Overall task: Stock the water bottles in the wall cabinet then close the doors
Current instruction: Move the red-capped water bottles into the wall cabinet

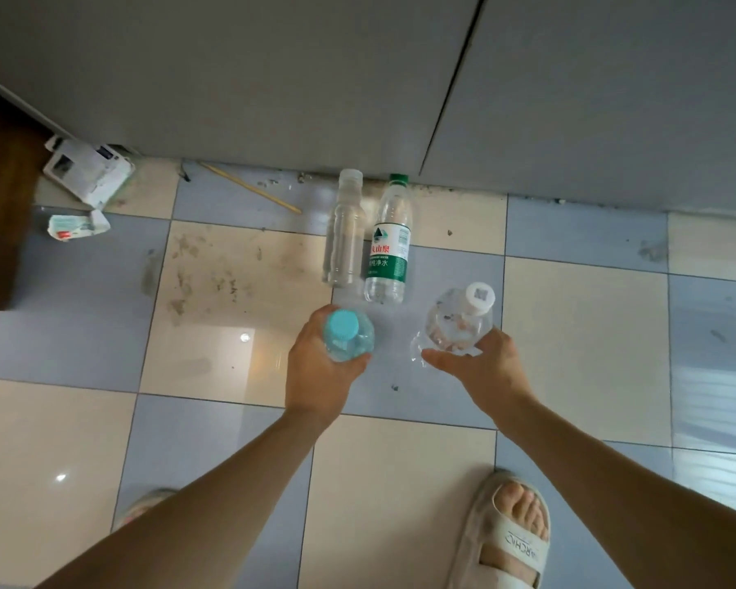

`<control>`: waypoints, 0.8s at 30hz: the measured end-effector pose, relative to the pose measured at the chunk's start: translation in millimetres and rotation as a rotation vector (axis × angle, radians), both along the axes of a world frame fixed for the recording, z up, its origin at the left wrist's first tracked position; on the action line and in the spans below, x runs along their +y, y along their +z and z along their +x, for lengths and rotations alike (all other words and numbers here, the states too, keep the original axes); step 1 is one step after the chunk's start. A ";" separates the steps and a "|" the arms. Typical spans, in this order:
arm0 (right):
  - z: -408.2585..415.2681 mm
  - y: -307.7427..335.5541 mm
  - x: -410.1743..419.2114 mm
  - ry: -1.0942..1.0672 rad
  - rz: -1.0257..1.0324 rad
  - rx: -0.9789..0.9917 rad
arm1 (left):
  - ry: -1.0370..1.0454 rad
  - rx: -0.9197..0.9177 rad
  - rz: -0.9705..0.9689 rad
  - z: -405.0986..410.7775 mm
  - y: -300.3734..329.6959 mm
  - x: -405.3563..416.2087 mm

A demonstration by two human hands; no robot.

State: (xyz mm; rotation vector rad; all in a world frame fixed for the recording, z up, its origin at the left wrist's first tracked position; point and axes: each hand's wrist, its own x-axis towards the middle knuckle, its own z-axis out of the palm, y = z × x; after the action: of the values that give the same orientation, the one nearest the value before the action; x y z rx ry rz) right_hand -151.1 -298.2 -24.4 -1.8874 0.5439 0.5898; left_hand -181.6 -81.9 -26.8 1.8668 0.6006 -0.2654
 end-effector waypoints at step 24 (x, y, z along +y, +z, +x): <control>126.6 646.7 190.4 0.260 0.117 -0.442 | 0.006 -0.494 -0.217 119.5 640.5 207.1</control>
State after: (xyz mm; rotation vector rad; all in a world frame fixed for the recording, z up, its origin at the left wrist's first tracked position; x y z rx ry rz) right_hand -24.4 -107.8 622.2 -1.9113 -0.0227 0.3419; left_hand -62.2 125.2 613.7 1.6356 0.2267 0.1326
